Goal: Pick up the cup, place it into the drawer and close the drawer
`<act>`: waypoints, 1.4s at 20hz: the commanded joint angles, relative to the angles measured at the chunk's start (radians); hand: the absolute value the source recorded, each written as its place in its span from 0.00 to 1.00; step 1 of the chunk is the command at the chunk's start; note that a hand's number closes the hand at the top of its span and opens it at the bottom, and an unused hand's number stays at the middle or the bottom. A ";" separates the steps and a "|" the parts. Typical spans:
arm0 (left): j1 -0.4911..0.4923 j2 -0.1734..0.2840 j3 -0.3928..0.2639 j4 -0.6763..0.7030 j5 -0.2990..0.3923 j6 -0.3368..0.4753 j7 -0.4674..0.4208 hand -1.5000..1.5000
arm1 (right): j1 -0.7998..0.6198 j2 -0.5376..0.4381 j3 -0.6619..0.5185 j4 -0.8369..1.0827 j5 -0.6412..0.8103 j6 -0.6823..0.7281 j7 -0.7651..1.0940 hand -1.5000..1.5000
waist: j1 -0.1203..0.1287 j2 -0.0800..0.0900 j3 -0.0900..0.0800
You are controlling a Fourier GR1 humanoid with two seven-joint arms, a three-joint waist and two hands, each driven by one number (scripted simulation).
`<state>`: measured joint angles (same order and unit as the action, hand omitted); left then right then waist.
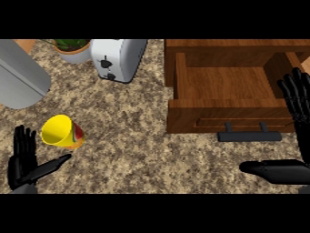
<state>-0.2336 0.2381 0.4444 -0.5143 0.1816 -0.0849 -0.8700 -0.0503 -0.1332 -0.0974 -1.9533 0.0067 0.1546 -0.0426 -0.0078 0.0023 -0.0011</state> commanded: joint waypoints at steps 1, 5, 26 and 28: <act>-0.085 0.061 0.022 0.226 -0.010 -0.029 -0.136 0.00 | 0.011 0.019 0.037 -0.017 0.027 -0.002 0.009 0.00 | -0.004 0.001 -0.001; -0.113 0.053 0.013 0.312 -0.023 -0.034 -0.211 0.00 | -0.015 -0.014 -0.012 -0.020 -0.017 0.022 0.035 0.00 | -0.006 0.003 -0.001; -0.190 0.039 0.001 0.325 -0.003 -0.196 -0.220 0.00 | 0.004 0.021 0.018 0.013 0.015 0.017 -0.014 0.00 | -0.017 0.008 -0.003; -0.218 0.010 -0.001 0.299 0.007 -0.181 -0.202 0.00 | -0.023 0.009 0.005 0.007 0.001 0.016 0.037 0.00 | -0.008 0.003 -0.001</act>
<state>-0.4369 0.2747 0.4444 -0.2016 0.1775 -0.1870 -1.0112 -0.0752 -0.1256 -0.0916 -1.9473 0.0070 0.1720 -0.0131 -0.0206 0.0076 -0.0033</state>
